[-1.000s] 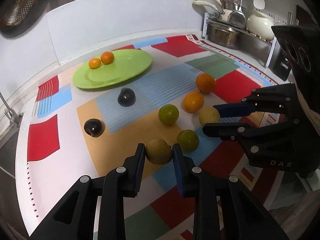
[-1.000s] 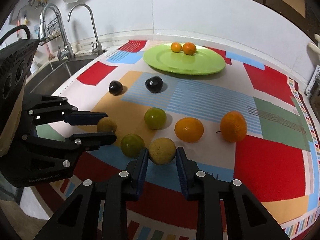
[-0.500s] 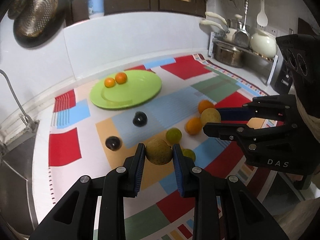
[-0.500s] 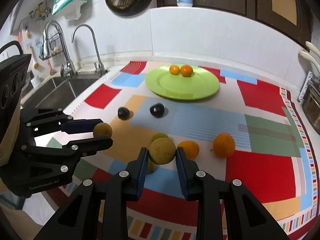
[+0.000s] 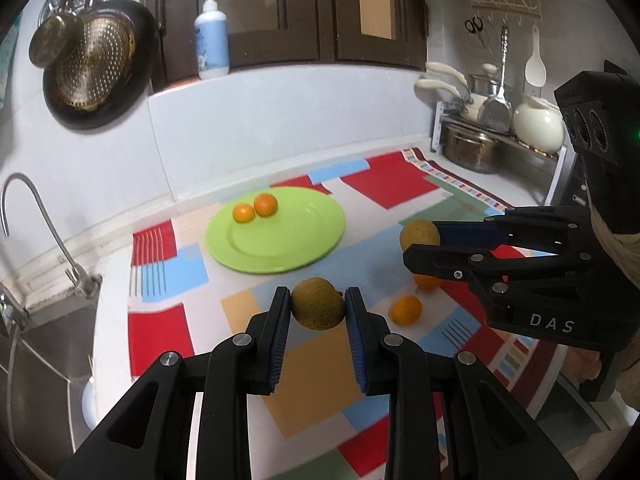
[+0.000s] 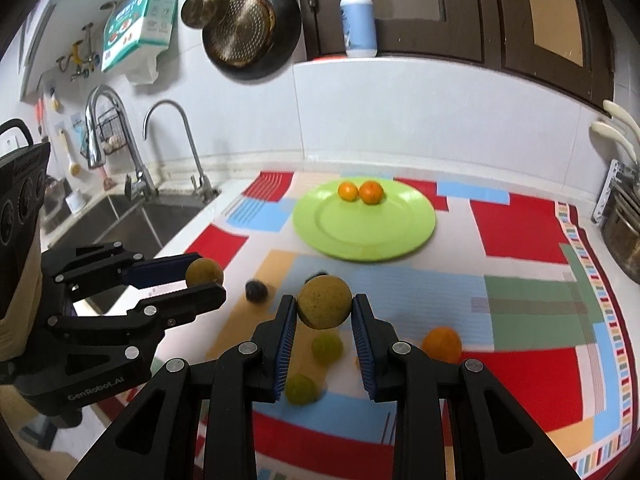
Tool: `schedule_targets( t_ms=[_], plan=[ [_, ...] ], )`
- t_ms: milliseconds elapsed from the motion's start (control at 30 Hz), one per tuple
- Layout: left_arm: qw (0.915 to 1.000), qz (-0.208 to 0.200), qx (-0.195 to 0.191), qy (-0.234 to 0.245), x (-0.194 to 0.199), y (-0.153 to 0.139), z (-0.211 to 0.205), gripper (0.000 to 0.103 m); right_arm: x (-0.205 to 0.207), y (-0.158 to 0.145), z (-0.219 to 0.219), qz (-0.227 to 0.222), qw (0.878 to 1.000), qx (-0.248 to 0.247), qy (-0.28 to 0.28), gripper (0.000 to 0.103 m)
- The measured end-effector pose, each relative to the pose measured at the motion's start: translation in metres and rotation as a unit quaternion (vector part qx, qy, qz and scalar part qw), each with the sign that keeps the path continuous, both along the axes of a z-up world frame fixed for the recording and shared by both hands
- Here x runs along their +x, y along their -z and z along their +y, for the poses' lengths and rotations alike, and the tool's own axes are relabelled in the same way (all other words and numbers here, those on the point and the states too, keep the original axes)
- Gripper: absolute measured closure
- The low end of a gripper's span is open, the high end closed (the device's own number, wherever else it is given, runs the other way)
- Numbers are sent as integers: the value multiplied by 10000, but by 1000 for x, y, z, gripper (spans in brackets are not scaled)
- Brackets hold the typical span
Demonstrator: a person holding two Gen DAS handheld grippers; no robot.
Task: Organize fruits
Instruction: 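Carry both fruits onto the green plate and open both tools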
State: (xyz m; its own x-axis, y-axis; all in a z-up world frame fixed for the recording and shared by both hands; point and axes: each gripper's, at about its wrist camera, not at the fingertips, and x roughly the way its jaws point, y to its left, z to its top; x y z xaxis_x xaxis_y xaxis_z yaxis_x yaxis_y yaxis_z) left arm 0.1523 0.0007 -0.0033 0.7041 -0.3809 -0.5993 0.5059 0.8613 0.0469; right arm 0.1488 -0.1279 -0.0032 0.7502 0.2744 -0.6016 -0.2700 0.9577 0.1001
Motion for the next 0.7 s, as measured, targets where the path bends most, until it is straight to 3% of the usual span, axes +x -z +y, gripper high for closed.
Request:
schedule_targets(
  t_ms=[367,700],
  plan=[
    [9997,-145,-79,-163,48,-22,-2,75,48,-27,-2,-170,9998,120,-10,73],
    [9994,-6,-67,-337,113,-24,-3,75,111,-31,-1,-59,9998,79,-161,73]
  ],
)
